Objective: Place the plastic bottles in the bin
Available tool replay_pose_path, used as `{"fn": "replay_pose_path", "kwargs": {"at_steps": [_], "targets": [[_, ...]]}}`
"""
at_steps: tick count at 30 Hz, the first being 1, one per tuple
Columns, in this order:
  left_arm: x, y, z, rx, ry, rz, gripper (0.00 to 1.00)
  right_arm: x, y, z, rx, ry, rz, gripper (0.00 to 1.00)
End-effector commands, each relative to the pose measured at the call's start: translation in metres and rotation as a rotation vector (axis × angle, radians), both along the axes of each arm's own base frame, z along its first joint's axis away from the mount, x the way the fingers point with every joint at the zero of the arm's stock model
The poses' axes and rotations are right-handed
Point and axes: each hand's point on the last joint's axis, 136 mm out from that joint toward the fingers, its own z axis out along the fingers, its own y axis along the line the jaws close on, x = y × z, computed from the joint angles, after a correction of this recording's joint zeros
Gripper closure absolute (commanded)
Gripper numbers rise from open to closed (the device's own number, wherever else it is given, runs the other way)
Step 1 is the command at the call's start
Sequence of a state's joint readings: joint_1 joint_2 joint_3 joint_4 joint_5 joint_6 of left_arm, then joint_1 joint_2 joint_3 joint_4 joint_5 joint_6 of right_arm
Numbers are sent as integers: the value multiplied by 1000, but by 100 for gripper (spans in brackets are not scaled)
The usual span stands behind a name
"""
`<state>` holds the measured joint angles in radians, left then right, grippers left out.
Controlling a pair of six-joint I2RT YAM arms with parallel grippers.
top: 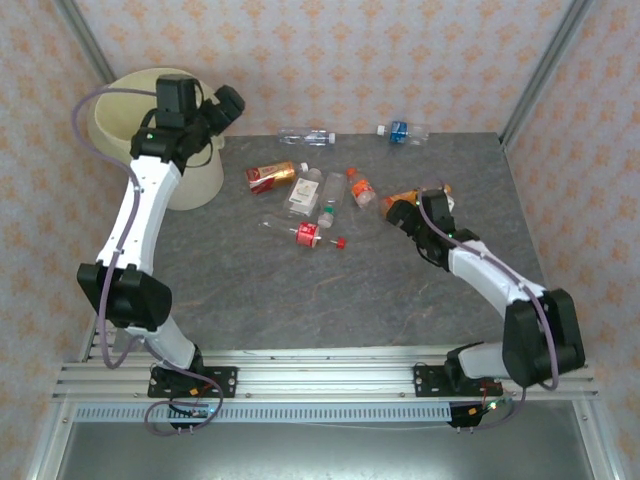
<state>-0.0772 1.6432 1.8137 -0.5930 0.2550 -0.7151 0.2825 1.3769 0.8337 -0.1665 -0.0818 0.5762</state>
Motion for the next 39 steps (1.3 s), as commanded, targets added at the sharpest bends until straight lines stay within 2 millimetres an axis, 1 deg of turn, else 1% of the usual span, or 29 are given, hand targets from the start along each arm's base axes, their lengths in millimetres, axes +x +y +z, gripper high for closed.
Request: {"fn": "replay_pose_path", "kwargs": {"at_steps": [1, 3, 5, 9, 11, 13, 15, 17, 20, 23, 26, 31, 35, 39], "targets": [[-25, -39, 5, -63, -31, -90, 0, 7, 4, -7, 34, 72, -33, 1], [-43, -56, -14, -57, 2, -99, 0, 15, 13, -8, 78, 74, -23, 1], [-58, -67, -42, -65, 60, -56, 0, 21, 20, -8, 117, 66, -24, 1], [-75, -77, -108, -160, 178, 33, 0, 24, 21, -7, 147, 43, -40, 1], [-82, -78, -142, -198, 249, 81, 0, 20, 20, -8, 144, 46, -36, 1], [-87, -79, -167, -223, 305, 118, 0, 15, 19, -9, 140, 51, -27, 1], [-89, -85, -186, -240, 359, 125, 0, 9, 18, -11, 134, 55, -21, 1], [-93, -92, -207, -244, 457, 115, 0, 2, 15, -11, 122, 63, -20, 1], [-99, -99, -231, -240, 570, 113, 0, -11, 9, -13, 109, 65, -26, 1], [-97, -101, -247, -282, 598, 157, 0, -21, 1, -16, 99, 55, -53, 1], [-90, -102, -257, -306, 609, 198, 0, -27, -5, -16, 90, 39, -75, 1], [-81, -101, -269, -281, 652, 245, 0, -33, -12, -12, 64, 19, -84, 1], [-83, -98, -287, -244, 714, 278, 3, -40, -20, -5, 13, 11, -78, 1], [-88, -93, -300, -227, 735, 304, 8, -47, -28, -5, -38, 10, -80, 1]]}}
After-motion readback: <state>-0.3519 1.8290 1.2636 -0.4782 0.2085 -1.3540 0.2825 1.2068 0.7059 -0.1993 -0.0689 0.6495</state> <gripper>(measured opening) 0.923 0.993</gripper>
